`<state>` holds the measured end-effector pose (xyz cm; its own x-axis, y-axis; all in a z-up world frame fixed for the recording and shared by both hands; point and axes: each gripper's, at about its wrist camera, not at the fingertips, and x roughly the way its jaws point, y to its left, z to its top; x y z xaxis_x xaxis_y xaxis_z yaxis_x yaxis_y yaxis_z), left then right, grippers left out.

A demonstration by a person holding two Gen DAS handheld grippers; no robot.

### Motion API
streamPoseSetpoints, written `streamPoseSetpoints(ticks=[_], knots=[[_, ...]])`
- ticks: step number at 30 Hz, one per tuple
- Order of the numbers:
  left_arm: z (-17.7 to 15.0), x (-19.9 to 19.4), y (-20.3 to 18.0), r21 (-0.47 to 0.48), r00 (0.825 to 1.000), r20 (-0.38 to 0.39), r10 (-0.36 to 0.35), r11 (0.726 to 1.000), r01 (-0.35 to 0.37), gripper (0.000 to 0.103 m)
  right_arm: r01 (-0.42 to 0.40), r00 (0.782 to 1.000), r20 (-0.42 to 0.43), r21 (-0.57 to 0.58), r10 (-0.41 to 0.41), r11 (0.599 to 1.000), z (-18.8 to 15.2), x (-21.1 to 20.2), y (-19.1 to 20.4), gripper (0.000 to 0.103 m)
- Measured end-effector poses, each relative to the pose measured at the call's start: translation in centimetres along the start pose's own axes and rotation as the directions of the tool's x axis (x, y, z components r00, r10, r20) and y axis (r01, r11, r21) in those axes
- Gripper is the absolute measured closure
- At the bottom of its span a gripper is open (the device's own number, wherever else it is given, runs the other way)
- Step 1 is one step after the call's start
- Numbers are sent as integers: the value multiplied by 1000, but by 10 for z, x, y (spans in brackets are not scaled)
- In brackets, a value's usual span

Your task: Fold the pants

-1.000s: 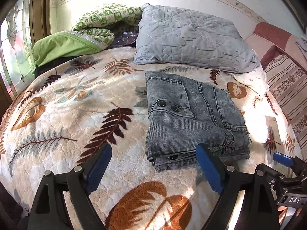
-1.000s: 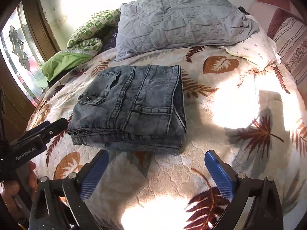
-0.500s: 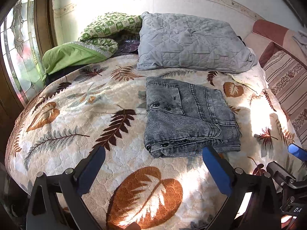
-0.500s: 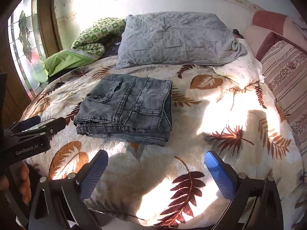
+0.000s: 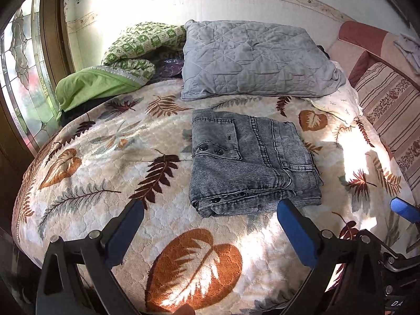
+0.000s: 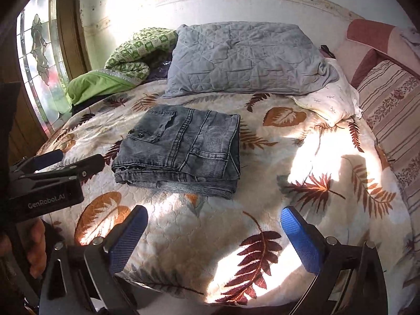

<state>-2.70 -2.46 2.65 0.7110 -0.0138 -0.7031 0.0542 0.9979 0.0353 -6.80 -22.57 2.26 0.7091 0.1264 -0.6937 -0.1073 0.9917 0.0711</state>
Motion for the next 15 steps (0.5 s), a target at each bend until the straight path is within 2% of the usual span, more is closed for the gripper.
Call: streamPoseSetpoints(ticks=[15], knots=[[-2,-2,3,-19,1000,25,-2,1000,3,2,29,999,34,-8,-29,1000,10,4,4,1]])
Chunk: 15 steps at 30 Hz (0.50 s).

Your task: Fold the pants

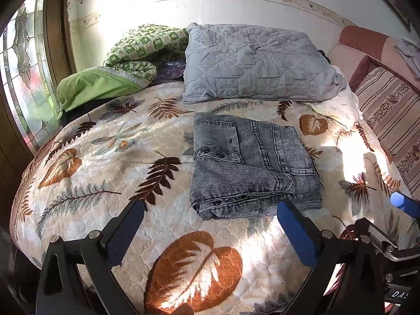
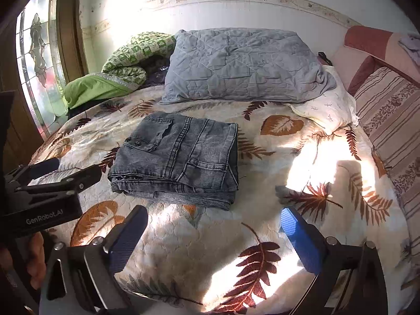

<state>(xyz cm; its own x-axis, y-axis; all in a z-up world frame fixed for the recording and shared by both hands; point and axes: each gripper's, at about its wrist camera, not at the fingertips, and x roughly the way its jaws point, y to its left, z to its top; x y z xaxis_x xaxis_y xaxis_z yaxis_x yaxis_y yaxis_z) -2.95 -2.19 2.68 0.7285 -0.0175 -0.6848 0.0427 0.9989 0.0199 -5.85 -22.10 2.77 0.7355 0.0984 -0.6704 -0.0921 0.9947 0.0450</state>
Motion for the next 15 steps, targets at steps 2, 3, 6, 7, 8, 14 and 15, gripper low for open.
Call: streamPoseSetpoints(ticks=[2,3,6,7,8,14,15], knots=[[1,-1,1,-5,1000,2,-2,1000,2,2,0,1000,2,3,0,1000,1,1,0,1],[1,-1,1,-7,1000,2,-3,1000,3,2,2,1000,2,3,-2,1000,2,1,0,1],[1,-1,2,-8,1000,1,-5,1000,5,2,6,1000,3,5,-6,1000,2,2,1,1],[1,-1,2,-10,1000,0,-8,1000,8,2,5,1000,3,5,-5,1000,2,2,1,1],[2,-1,2,-12,1000,-2,-12,1000,12,2,5,1000,2,3,-5,1000,3,3,2,1],[3,-1,0,-7,1000,-1,-21,1000,21,2,8,1000,2,0,-8,1000,3,3,1,1],[4,-1,0,-7,1000,-2,-25,1000,25,2,10,1000,2,-1,-10,1000,3,4,0,1]])
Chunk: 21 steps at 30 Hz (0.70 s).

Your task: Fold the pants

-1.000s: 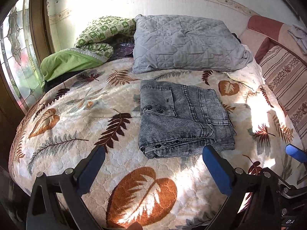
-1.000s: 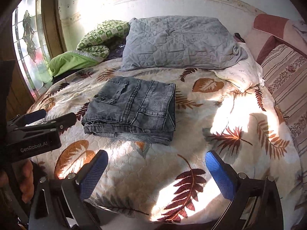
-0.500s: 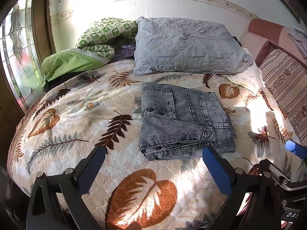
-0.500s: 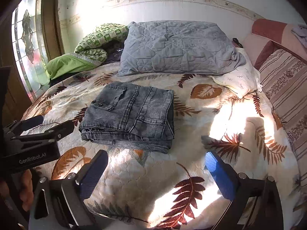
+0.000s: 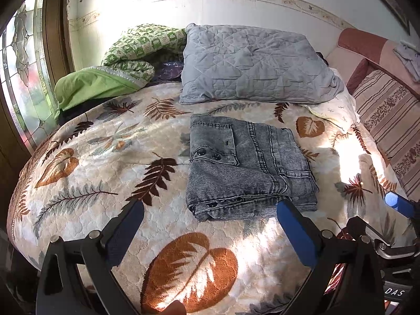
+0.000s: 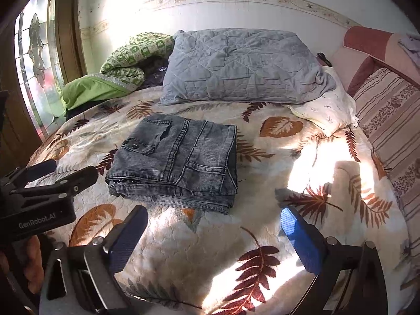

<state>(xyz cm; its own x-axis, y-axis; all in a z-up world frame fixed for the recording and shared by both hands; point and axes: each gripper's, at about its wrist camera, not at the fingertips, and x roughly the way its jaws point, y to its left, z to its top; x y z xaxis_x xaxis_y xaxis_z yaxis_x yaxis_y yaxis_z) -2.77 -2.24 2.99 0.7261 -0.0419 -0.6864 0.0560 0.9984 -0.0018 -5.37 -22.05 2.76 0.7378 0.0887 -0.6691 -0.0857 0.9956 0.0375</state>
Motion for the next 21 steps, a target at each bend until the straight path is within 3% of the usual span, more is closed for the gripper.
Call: streamPoseSetpoints(ticks=[21], knots=[[3,-2,-2,1,1000,-1,-9,1000,9,2,-4,1000,8,-2,4,1000,4,-1,-1,1]])
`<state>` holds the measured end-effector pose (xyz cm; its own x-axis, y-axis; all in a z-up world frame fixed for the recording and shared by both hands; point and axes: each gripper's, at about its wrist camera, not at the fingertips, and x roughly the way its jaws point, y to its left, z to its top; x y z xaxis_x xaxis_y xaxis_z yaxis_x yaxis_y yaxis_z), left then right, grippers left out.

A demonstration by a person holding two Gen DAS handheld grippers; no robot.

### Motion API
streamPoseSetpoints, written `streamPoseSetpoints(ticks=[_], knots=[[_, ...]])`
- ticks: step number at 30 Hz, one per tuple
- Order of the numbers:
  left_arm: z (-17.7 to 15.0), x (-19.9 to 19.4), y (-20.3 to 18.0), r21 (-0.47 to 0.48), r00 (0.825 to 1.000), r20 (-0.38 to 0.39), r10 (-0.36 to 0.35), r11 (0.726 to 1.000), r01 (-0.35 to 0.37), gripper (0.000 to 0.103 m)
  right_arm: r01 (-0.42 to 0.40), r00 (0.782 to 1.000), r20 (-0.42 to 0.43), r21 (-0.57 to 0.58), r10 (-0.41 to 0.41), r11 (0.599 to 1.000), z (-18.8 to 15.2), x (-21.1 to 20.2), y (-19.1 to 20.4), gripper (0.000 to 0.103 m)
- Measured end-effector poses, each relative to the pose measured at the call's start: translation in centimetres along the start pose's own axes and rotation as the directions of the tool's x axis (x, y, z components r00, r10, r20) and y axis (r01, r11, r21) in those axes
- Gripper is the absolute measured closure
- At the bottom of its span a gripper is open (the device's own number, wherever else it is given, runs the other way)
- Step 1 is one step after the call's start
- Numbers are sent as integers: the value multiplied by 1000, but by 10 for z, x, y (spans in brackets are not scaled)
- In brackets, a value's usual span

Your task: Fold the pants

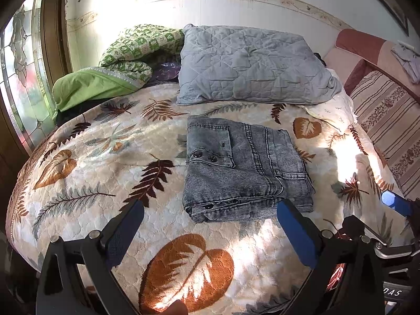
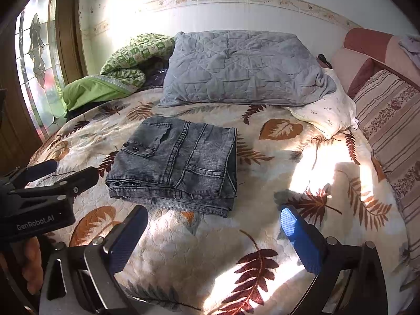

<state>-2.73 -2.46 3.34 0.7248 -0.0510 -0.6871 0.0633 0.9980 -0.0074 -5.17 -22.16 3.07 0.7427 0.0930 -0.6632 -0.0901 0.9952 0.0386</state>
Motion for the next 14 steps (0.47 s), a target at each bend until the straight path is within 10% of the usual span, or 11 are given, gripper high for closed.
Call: streamPoseSetpoints(ticks=[14], knots=[[6,6,2,-21,1000,13,-4,1000,4,1,-2,1000,-9,-2,2,1000,-1,4,2,1]])
